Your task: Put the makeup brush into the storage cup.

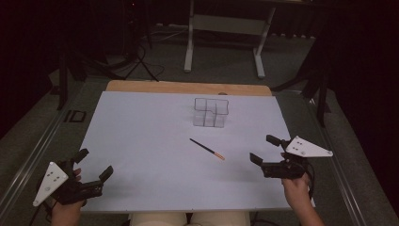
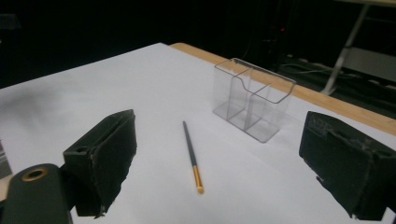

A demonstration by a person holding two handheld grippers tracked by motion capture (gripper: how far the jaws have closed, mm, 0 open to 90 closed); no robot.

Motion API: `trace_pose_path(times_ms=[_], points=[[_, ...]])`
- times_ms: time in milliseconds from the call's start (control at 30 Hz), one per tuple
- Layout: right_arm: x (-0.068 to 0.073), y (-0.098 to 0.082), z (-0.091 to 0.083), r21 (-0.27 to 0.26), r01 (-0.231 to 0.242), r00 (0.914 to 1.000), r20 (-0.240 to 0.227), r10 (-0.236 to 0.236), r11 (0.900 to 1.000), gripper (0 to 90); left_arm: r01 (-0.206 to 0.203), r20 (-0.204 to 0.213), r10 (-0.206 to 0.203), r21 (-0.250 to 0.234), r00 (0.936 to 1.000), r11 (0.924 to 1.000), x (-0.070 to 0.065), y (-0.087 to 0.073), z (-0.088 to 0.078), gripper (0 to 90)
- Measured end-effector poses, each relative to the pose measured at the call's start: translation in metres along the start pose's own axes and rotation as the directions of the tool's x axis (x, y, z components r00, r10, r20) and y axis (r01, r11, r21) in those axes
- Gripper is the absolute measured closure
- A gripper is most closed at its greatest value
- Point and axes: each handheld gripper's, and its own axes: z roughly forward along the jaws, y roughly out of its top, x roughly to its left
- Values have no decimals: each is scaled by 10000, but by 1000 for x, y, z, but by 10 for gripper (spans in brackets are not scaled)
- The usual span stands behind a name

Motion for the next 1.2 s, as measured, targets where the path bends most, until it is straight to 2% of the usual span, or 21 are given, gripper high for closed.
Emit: trace_pose_path(times_ms=[133,200,300,567,667,767,833,1033,1100,1133,1200], points=[[-2,7,10,354,110,9995,-300,-100,9993,112,48,38,-48,-1,10000,10000,0,0,0,16],[-2,8,12,403,144,9995,-291,-132,9991,113,86,66,-87,29,9999,10000,1,-1,0,16],[-1,11,26,681,145,9986,-509,-110,9976,113,45,115,-45,46,9999,10000,0,0,0,16],[-1,16,46,1087,165,9960,-894,-68,9939,112,-26,221,23,102,9998,9999,-2,0,1,16],[1,18,55,1274,313,9939,-1086,-174,9914,112,-35,251,33,101,9997,9999,-2,0,1,16],[4,19,65,1654,492,9907,-1335,-271,9850,113,-28,297,25,115,9996,9999,-2,0,1,16],[6,18,72,1996,676,9910,-1268,-426,9775,113,-37,342,33,124,9994,9999,-2,0,2,16],[8,15,91,2543,716,9886,-1462,-349,9645,112,-69,408,63,150,9991,9999,-3,0,2,16],[9,13,97,2793,822,9891,-1403,-440,9567,112,-66,417,59,151,9991,9999,-3,0,2,16],[9,13,99,2854,931,9862,-1583,-489,9539,112,-60,415,54,151,9991,9999,-3,0,2,16],[11,11,106,3171,1151,9868,-1454,-717,9414,112,-43,422,36,156,9991,9999,-3,0,2,16]])
